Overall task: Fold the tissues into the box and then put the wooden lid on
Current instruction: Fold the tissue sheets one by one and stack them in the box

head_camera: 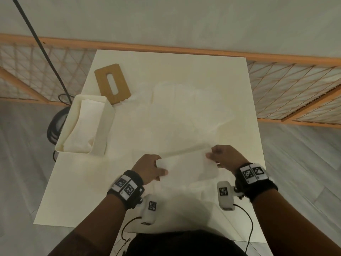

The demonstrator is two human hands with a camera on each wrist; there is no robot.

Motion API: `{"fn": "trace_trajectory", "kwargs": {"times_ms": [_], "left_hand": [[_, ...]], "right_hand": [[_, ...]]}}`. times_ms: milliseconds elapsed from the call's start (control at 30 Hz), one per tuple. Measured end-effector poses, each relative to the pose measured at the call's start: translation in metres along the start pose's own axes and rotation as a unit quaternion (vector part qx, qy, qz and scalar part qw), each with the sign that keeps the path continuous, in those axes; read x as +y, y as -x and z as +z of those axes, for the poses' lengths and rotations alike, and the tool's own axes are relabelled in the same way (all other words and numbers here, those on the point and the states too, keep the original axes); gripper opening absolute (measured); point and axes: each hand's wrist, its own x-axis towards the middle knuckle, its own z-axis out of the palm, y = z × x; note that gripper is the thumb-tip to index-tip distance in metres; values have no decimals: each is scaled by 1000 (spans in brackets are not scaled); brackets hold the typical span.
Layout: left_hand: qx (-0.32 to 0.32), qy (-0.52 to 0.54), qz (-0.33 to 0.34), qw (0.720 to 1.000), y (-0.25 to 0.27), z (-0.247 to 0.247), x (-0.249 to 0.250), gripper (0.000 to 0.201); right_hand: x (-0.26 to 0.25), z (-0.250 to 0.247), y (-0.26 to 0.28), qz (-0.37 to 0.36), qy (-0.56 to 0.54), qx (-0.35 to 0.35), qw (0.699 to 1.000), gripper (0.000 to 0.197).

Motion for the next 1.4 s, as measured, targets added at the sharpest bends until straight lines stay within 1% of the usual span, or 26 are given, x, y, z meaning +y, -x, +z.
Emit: {"fn": "trace_trajectory", "kwargs": {"times_ms": [67, 133, 200, 233, 267, 333, 400, 433, 500, 567, 667, 733, 833, 867, 967, 1033, 1067, 1167, 1200, 1267, 1333, 1400], "left_hand": [[32, -32, -8, 999, -1, 9, -5, 23], [66, -64, -21, 995, 1, 17, -5, 24], [94, -114, -27, 989, 4, 24, -4, 30], [104, -163, -19, 981, 5, 27, -4, 38], [111, -221, -2, 969, 6, 30, -4, 49], [122, -313, 61, 940, 7, 36, -1, 65], [111, -374, 110, 914, 6, 41, 5, 67], [99, -390, 116, 908, 5, 44, 9, 65], [79, -397, 104, 909, 2, 50, 15, 62], [73, -410, 91, 905, -2, 54, 18, 60], [69, -415, 77, 904, -6, 54, 19, 57], [62, -411, 73, 906, -9, 53, 20, 55], [56, -402, 75, 911, -11, 52, 22, 53], [56, -401, 76, 911, -12, 53, 23, 53], [46, -404, 71, 911, -14, 55, 27, 53], [32, -418, 64, 906, -15, 55, 30, 54], [23, -426, 62, 902, -15, 55, 31, 55], [0, -422, 60, 905, -15, 55, 34, 57], [-5, -418, 59, 907, -14, 55, 34, 56], [-12, -407, 60, 911, -13, 54, 35, 50], [-16, -391, 58, 918, -11, 53, 34, 43], [-18, -383, 56, 922, -9, 52, 32, 43]], "right_hand": [[13, 11, -6, -14, 81, 16, 997, 19], [15, 20, -8, -22, 151, 33, 988, 19], [12, 26, -10, -19, 169, 64, 983, 19], [9, 28, -12, -15, 164, 87, 982, 21], [4, 28, -15, -14, 161, 112, 981, 26], [-5, 30, -24, -14, 157, 149, 976, 37], [-16, 31, -32, 9, 148, 152, 977, 46], [-21, 31, -35, 22, 149, 147, 978, 48], [-31, 33, -39, 32, 169, 131, 976, 48], [-37, 36, -45, 42, 188, 104, 976, 44], [-40, 43, -49, 81, 225, 79, 968, 52], [-40, 46, -49, 86, 241, 74, 964, 52], [-41, 54, -43, 34, 224, 68, 972, 35], [-42, 59, -39, 13, 223, 71, 972, 34], [-44, 74, -31, -17, 247, 85, 965, 46], [-47, 81, -30, -22, 254, 79, 964, 49], [-48, 82, -31, -26, 256, 76, 963, 46], [-51, 84, -33, -33, 283, 57, 957, 23], [-51, 84, -34, -32, 287, 48, 956, 22], [-49, 82, -35, -37, 269, 42, 961, 30], [-50, 75, -34, -57, 231, 60, 969, 34], [-52, 63, -31, -84, 172, 80, 978, 25]]}}
